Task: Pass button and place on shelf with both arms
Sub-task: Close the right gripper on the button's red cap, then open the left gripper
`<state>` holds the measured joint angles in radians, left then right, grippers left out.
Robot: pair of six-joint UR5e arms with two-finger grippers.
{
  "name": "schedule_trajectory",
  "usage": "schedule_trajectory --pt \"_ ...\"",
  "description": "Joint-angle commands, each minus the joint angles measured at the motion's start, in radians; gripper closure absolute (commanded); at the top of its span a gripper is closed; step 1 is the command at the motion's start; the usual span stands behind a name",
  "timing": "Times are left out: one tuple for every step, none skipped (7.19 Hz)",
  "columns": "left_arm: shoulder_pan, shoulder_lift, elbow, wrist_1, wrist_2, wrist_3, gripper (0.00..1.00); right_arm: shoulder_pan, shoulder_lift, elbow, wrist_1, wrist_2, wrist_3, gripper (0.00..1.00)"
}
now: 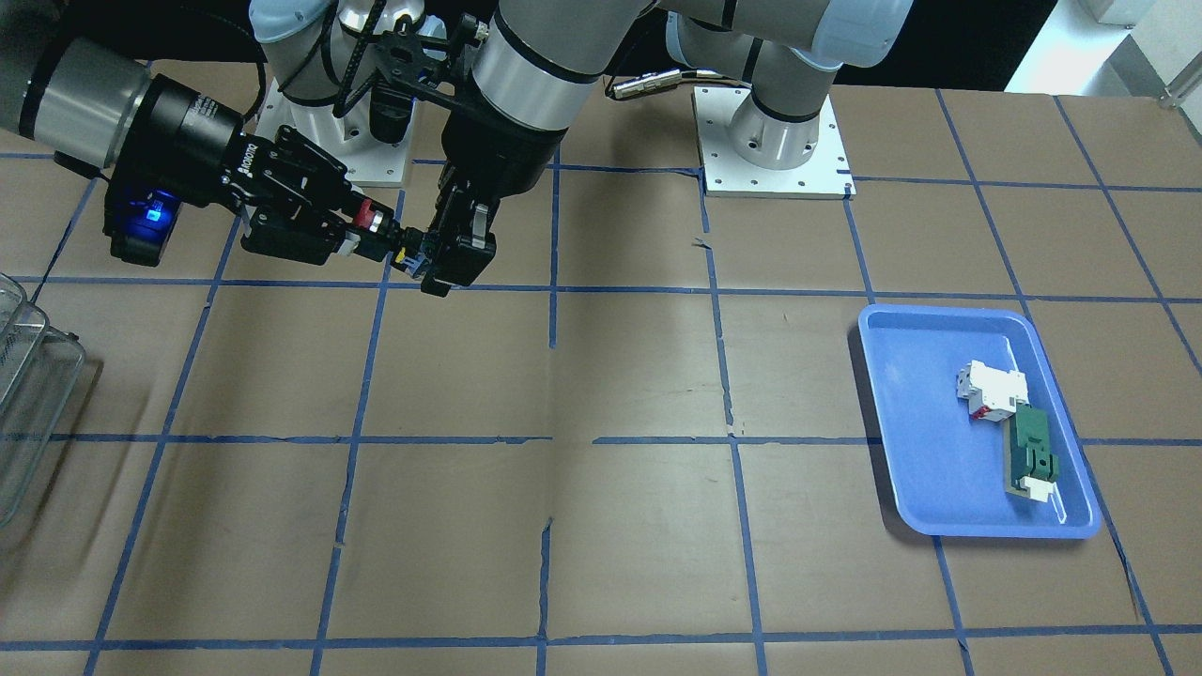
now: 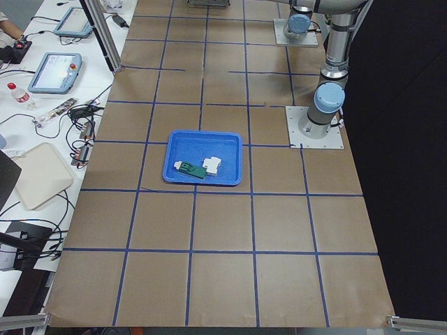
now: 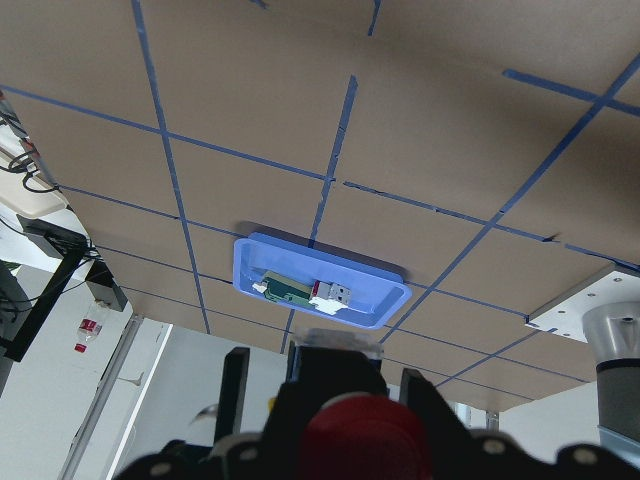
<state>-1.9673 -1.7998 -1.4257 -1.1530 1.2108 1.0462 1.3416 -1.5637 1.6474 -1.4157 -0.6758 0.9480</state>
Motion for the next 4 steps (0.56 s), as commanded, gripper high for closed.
schedule_trajectory --pt "0.014 0.029 0.004 -0.032 0.006 -0.017 0.0 -0.01 0.004 -0.011 -0.024 -0.023 -0.017 0.83" --pt "0.045 0.058 0.016 -0.104 0.082 -0.044 0.0 -0.028 0.002 -0.012 -0.069 -0.141 -0.061 0.83" --pt "0.082 0.086 0.036 -0.225 0.161 -0.06 0.0 -0.053 0.002 -0.017 -0.072 -0.233 -0.162 0.83" --pt "0.128 0.095 0.037 -0.279 0.168 -0.125 0.0 -0.088 0.002 -0.027 -0.071 -0.357 -0.305 0.83"
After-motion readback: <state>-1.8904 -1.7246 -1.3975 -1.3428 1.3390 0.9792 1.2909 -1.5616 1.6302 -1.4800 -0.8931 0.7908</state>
